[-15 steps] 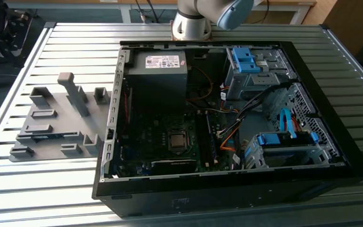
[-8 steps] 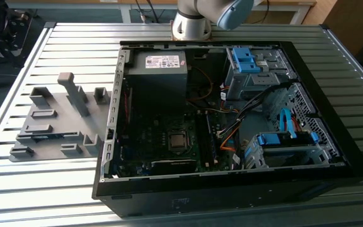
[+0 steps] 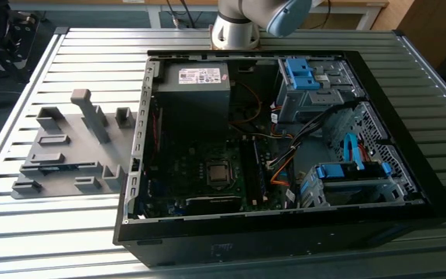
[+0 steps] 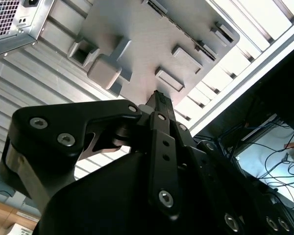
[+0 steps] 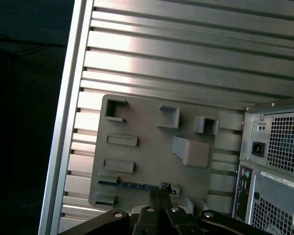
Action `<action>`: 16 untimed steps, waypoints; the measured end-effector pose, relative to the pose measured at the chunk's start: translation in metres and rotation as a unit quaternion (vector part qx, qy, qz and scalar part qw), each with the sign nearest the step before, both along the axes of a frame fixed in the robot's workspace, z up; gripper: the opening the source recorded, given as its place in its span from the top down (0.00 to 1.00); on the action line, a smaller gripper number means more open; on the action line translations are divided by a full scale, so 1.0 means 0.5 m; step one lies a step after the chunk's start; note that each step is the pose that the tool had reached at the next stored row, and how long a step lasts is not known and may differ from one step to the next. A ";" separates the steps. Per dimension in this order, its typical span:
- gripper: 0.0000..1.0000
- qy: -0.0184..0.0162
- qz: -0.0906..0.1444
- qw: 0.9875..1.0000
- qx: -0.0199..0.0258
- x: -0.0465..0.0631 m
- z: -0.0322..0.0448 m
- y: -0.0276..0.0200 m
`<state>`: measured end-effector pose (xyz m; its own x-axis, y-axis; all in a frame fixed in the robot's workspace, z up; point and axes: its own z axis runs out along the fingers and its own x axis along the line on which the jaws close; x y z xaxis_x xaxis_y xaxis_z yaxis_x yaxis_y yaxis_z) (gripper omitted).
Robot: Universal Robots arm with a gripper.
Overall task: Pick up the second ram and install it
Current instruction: 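Pick up the second ram and move it above second insertion slot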
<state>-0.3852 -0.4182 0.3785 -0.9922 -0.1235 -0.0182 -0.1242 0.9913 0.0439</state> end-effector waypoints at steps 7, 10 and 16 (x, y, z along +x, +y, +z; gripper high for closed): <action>0.89 0.000 0.007 1.000 0.000 0.000 0.000 0.0000; 0.89 0.000 0.009 1.000 0.000 0.000 0.000 0.0000; 0.89 0.000 0.015 1.000 0.000 0.000 0.000 0.0000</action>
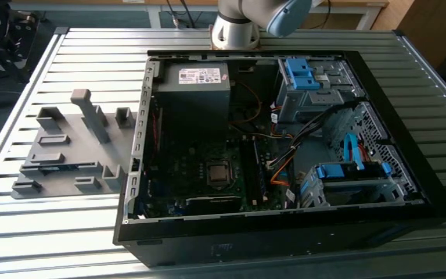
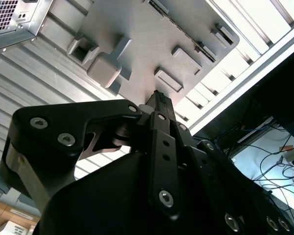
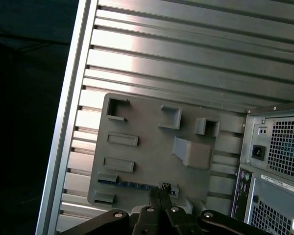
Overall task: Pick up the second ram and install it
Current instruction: 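Pick up the second ram and move it above second insertion slot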
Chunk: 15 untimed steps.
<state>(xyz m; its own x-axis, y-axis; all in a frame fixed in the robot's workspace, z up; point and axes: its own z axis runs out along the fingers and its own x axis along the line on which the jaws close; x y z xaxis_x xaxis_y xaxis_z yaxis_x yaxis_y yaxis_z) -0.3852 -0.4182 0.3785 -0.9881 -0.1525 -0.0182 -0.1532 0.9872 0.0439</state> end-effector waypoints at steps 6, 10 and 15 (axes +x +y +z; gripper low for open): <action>0.89 0.000 0.005 1.000 0.000 0.000 0.000 0.0000; 0.89 0.000 0.009 1.000 0.000 0.000 0.000 0.0000; 0.89 0.000 0.013 1.000 0.000 0.000 0.000 0.0000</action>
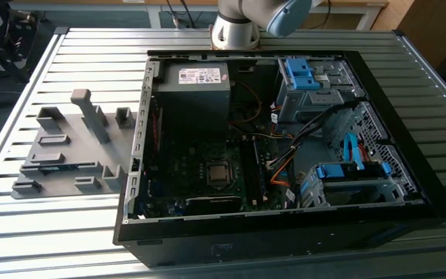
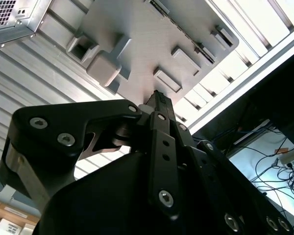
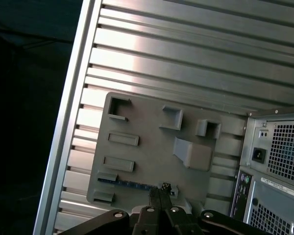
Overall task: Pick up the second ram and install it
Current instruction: 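Pick up the second ram and move it above second insertion slot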
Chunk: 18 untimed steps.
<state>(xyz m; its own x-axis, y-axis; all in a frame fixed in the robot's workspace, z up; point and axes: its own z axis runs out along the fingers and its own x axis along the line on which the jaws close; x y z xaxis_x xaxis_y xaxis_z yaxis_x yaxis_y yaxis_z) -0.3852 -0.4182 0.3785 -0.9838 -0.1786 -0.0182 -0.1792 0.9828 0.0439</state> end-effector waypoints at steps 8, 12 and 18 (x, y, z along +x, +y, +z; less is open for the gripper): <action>0.89 0.000 0.006 1.000 0.000 0.000 0.000 0.0000; 0.89 0.000 0.011 1.000 0.000 0.000 0.000 0.0000; 0.89 0.000 0.019 1.000 0.000 0.000 0.000 0.0000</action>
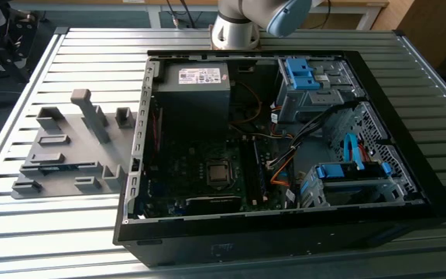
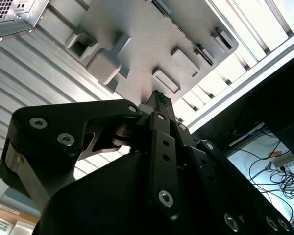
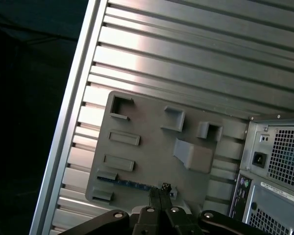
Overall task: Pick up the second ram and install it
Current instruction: 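Pick up the second ram and move it above second insertion slot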
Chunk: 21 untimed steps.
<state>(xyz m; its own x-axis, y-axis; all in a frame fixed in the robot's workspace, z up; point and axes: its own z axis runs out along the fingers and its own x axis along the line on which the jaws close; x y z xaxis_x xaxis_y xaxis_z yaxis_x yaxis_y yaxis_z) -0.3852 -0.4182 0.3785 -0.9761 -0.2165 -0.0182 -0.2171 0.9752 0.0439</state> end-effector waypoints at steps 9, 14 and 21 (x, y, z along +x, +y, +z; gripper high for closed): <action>0.89 0.000 0.029 1.000 0.000 0.000 0.000 0.0000; 0.89 0.000 0.048 0.999 0.000 0.000 0.000 0.0000; 0.89 0.000 0.069 0.998 0.000 0.000 0.000 0.0000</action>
<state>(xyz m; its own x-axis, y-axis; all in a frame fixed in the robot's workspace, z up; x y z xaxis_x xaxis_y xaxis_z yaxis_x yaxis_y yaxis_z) -0.3853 -0.4182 0.3785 -0.9370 -0.3488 -0.0182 -0.3493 0.9360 0.0437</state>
